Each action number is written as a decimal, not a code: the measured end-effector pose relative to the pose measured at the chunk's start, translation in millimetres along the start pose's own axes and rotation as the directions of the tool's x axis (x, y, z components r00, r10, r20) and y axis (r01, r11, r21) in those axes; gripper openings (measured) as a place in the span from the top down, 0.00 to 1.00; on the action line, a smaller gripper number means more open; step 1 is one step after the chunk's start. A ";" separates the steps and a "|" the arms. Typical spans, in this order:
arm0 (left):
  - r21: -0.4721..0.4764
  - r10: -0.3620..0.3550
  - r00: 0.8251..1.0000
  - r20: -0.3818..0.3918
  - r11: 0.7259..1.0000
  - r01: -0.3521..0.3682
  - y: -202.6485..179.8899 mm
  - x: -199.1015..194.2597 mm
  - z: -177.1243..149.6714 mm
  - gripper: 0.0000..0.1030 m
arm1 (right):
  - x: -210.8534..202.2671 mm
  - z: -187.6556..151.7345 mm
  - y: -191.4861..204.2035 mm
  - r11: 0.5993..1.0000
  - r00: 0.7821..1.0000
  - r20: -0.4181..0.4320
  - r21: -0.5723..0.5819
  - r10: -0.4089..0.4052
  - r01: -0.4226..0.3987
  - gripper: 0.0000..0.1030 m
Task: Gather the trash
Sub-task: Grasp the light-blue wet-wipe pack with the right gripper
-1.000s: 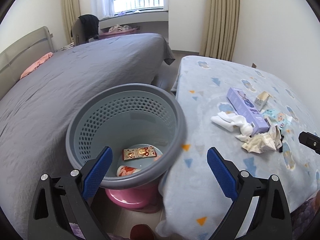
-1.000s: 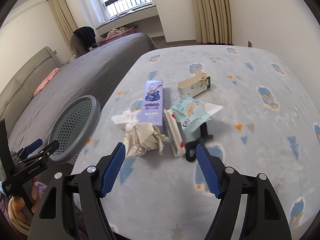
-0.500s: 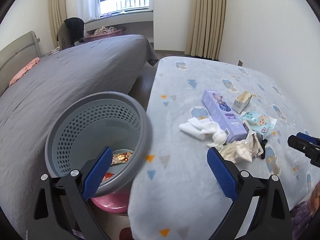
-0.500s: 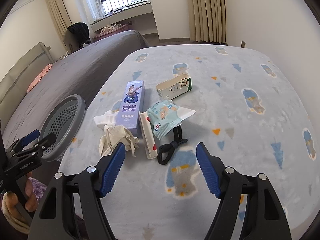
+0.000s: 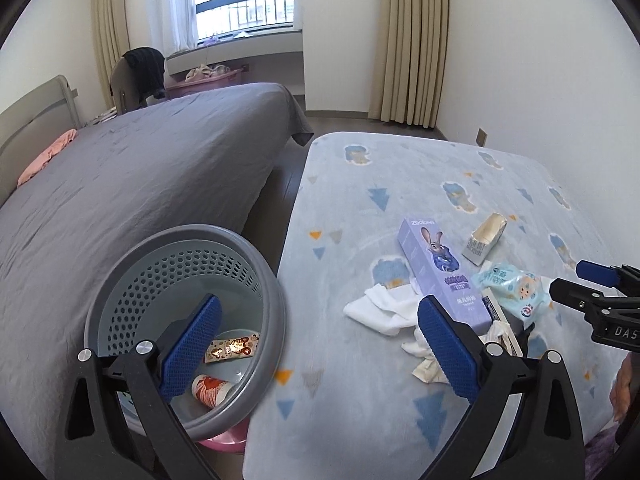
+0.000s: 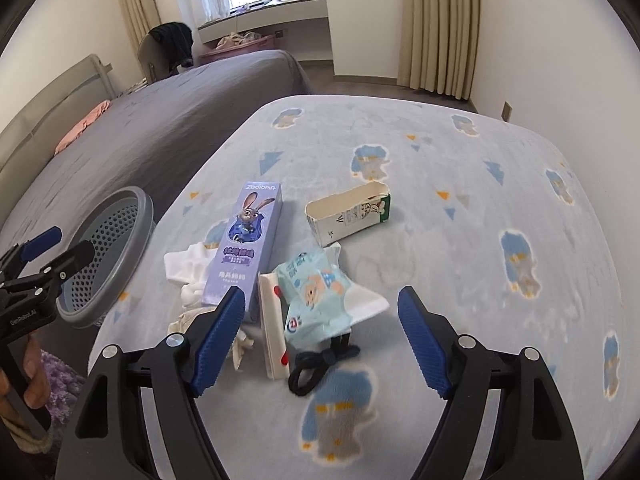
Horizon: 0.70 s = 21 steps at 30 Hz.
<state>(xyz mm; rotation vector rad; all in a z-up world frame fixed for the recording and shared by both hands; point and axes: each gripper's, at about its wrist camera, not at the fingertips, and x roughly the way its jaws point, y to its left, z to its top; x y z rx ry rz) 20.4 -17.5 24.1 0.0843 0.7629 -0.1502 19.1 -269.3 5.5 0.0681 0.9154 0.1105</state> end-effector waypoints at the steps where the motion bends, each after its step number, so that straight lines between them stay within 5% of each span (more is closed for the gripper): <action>1: -0.004 0.001 1.000 -0.007 1.000 -0.001 0.3 3.7 -0.6 0.06 | 4.9 2.9 0.7 1.000 1.000 -0.008 -0.013 -0.004 0.004 0.27; 21: 0.010 -0.029 0.998 -0.050 1.000 0.030 -11.1 22.9 -13.9 0.06 | 75.1 8.2 11.0 0.984 0.986 -0.139 -0.166 -0.086 0.062 0.27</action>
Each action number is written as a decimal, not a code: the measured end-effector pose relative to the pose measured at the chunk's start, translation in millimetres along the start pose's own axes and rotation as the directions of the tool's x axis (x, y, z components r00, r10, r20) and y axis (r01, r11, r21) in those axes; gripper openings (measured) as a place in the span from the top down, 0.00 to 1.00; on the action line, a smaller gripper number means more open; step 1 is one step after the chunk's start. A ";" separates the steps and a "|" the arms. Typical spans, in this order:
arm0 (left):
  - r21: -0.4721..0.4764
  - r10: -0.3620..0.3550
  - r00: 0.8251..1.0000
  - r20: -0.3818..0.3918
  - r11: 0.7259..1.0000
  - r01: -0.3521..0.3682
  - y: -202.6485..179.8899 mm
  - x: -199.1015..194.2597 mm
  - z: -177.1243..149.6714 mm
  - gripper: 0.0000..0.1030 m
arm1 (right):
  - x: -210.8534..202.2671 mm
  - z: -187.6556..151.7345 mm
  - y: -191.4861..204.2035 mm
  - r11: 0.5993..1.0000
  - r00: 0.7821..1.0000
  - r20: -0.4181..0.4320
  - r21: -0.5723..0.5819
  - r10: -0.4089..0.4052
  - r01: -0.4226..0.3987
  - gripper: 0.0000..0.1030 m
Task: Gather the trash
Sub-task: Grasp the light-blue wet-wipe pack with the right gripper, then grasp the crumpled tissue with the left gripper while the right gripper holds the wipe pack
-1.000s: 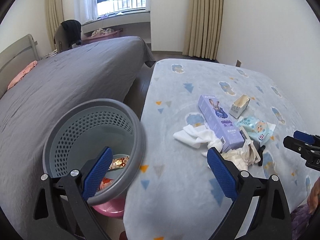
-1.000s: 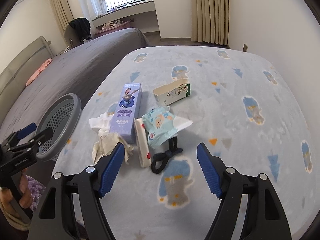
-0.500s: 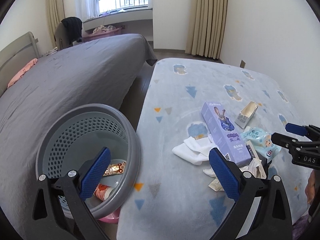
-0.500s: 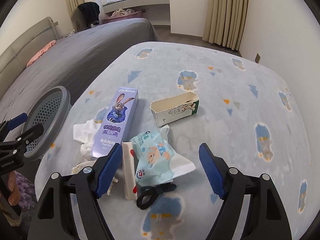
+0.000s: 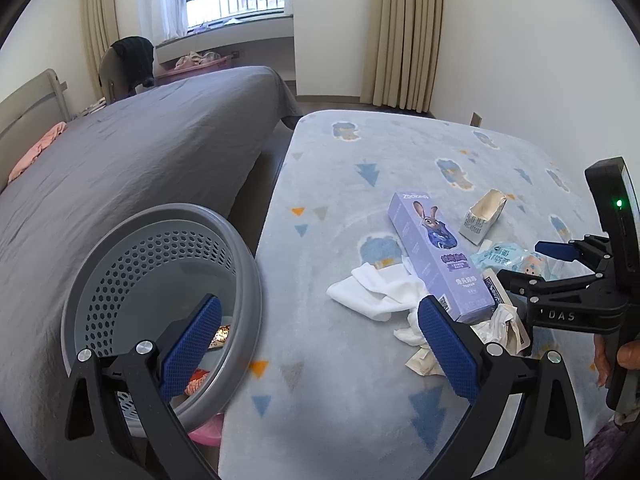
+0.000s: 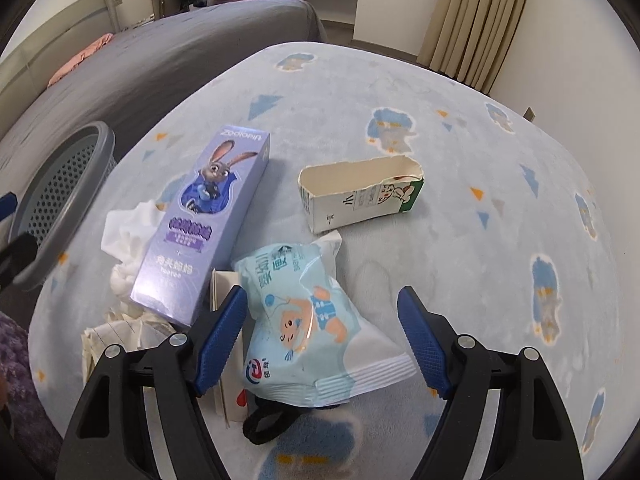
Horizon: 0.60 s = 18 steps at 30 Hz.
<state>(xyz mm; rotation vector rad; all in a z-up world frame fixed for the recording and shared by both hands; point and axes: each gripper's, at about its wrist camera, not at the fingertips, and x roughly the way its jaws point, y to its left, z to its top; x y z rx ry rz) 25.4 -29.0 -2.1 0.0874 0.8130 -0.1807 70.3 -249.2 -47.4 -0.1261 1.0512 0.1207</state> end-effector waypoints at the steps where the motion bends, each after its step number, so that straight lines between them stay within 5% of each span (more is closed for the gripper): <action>1: -0.003 -0.002 1.000 0.000 1.000 0.002 0.5 -0.1 -0.3 0.06 | -0.1 -1.1 0.3 1.000 1.000 0.001 -0.001 0.000 0.000 0.27; 8: 0.005 -0.002 1.000 -0.004 1.000 0.002 -1.4 0.9 -2.5 0.06 | -4.8 -5.2 4.5 1.000 1.000 0.018 -0.011 0.003 -0.003 0.46; 9: 0.007 0.000 1.000 -0.004 1.000 0.000 -2.0 1.0 -3.1 0.06 | -7.2 -6.7 6.1 1.000 1.000 0.028 -0.017 0.001 0.000 0.67; 18: 0.025 -0.003 1.000 -0.009 1.000 0.003 -5.7 -0.1 -13.8 0.06 | -37.7 -24.1 -8.1 0.992 0.995 0.085 0.117 0.044 -0.054 0.68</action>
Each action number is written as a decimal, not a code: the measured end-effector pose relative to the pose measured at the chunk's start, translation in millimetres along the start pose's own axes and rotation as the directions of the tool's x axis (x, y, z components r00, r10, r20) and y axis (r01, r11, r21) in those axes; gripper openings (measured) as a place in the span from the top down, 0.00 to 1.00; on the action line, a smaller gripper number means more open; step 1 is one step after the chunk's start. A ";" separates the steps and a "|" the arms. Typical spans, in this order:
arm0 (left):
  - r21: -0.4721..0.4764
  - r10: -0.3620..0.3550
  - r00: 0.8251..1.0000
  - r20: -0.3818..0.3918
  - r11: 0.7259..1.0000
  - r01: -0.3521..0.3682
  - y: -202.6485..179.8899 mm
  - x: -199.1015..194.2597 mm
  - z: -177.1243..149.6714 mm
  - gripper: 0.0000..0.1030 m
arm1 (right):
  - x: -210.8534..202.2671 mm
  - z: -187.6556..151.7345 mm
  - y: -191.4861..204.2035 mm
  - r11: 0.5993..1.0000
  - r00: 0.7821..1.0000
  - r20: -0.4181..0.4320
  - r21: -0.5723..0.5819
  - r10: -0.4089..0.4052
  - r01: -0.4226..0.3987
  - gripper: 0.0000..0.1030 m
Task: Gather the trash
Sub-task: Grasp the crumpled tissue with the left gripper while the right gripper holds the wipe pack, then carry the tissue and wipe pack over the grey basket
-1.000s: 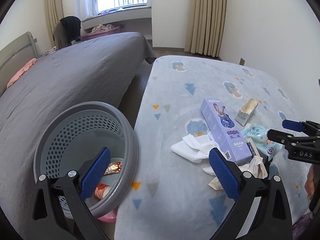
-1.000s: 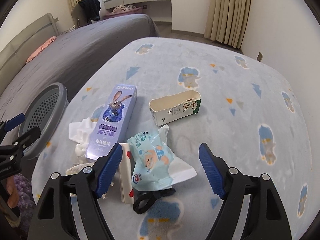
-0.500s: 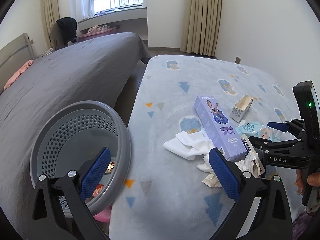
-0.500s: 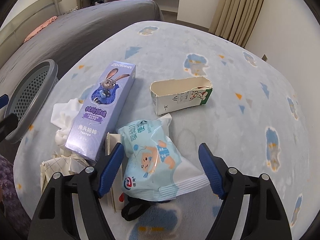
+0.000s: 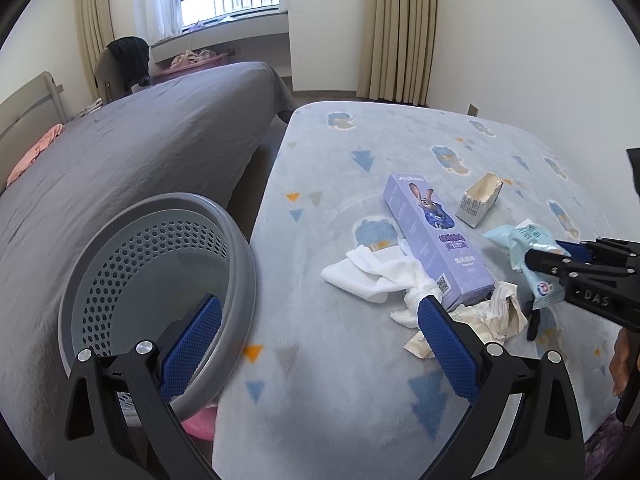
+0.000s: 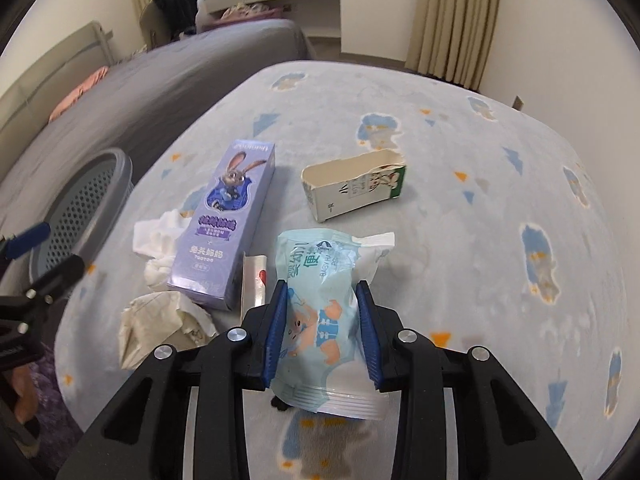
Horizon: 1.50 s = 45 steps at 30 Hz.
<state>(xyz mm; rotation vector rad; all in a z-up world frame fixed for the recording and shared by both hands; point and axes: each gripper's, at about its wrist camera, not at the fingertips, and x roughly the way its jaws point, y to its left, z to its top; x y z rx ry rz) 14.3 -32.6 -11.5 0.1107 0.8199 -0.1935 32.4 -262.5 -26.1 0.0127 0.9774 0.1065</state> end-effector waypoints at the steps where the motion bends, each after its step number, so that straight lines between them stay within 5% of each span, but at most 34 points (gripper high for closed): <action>1: 0.003 -0.002 1.000 0.004 1.000 0.002 -0.9 -2.0 -1.2 0.06 | -6.7 -2.3 -2.1 1.000 1.000 0.018 0.017 0.003 -0.004 0.68; 15: 0.118 -0.149 0.988 0.031 0.983 0.144 -52.5 -32.5 -17.9 0.06 | -44.5 -38.3 -24.6 0.978 0.995 0.101 0.206 0.015 -0.036 0.68; 31: 0.084 -0.169 0.984 -0.059 0.981 0.174 -90.5 23.4 -14.4 0.08 | -60.5 -41.2 -51.7 0.953 0.990 0.136 0.292 0.047 -0.086 0.68; 40: 0.084 -0.227 0.970 -0.092 0.969 0.234 -92.8 28.9 -19.2 0.59 | -60.9 -42.6 -47.9 0.956 0.989 0.135 0.279 0.056 -0.092 0.67; 45: 0.098 -0.238 0.967 -0.093 0.964 0.247 -89.9 18.7 -23.2 0.67 | -60.6 -42.3 -45.5 0.957 0.989 0.135 0.275 0.054 -0.089 0.67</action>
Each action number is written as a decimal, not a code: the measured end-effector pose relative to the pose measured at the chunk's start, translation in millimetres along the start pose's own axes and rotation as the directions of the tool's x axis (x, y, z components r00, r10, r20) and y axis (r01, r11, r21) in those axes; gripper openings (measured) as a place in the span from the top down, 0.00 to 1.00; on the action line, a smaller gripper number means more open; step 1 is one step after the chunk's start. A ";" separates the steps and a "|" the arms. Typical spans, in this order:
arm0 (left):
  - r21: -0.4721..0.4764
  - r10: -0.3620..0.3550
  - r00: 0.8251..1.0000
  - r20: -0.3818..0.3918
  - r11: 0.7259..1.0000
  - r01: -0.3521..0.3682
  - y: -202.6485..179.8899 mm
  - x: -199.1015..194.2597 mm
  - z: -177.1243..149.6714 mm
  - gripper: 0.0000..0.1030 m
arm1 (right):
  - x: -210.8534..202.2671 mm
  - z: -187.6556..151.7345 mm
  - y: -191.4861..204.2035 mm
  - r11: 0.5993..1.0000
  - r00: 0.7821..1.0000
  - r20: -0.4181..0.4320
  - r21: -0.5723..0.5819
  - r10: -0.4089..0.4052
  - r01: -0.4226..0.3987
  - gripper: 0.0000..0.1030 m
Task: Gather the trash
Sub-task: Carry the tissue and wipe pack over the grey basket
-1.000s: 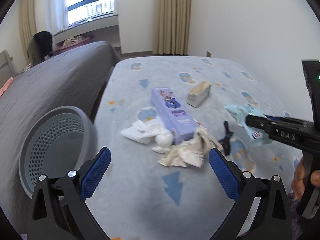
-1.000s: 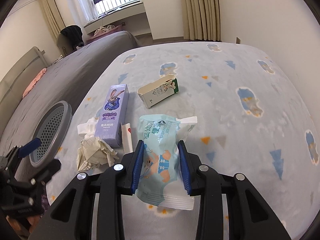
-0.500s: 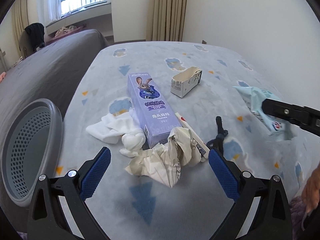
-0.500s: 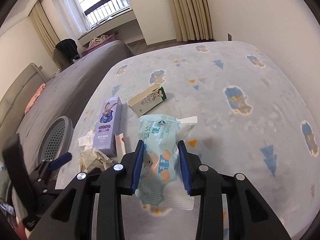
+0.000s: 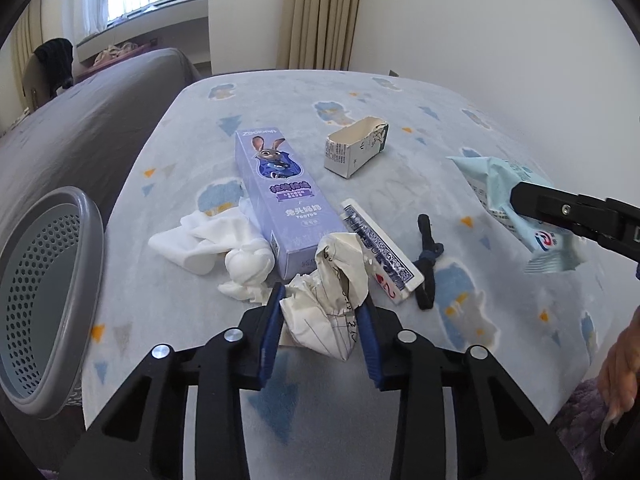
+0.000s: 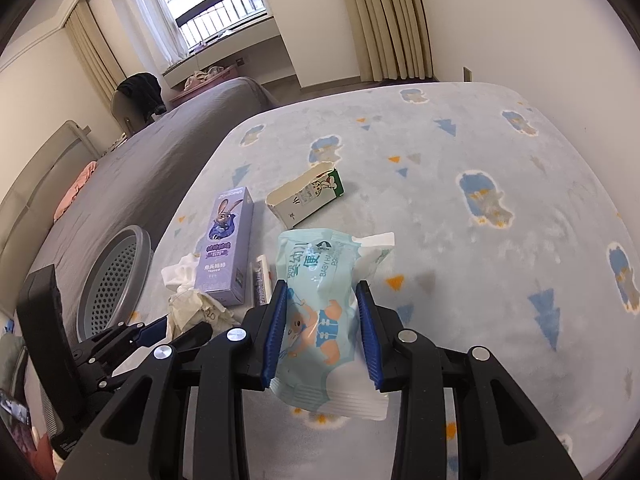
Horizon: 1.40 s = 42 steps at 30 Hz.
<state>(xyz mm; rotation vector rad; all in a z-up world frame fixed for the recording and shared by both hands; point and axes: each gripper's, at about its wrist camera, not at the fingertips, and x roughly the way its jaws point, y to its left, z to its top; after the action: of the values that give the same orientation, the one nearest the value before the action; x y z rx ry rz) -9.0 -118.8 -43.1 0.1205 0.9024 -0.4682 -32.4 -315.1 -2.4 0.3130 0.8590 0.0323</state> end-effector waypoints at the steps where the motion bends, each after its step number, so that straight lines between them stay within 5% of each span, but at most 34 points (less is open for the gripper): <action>1: -0.001 -0.004 1.000 0.003 1.000 0.004 1.5 -3.0 -0.4 0.68 | 0.1 0.3 0.1 1.000 1.000 0.001 -0.001 0.001 -0.001 0.67; 10: -0.026 0.011 0.996 0.093 1.000 -0.009 20.2 -43.7 1.7 0.68 | -0.8 0.0 11.9 1.000 1.000 0.010 -0.024 -0.001 0.001 0.67; 21: -0.136 0.116 0.980 0.161 0.986 -0.094 78.8 -91.3 4.3 0.68 | 6.6 6.1 63.3 0.994 0.999 0.005 -0.097 0.051 -0.051 0.67; 42: -0.274 0.376 0.909 0.181 0.907 -0.321 211.5 -155.8 -4.7 0.68 | 41.2 33.4 226.3 0.928 0.972 -0.045 -0.288 0.232 -0.235 0.67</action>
<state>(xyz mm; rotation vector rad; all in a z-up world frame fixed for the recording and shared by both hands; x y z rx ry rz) -1.4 124.5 55.7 0.0063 0.6821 -0.0311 41.7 -101.6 51.9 0.1358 0.8104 0.3810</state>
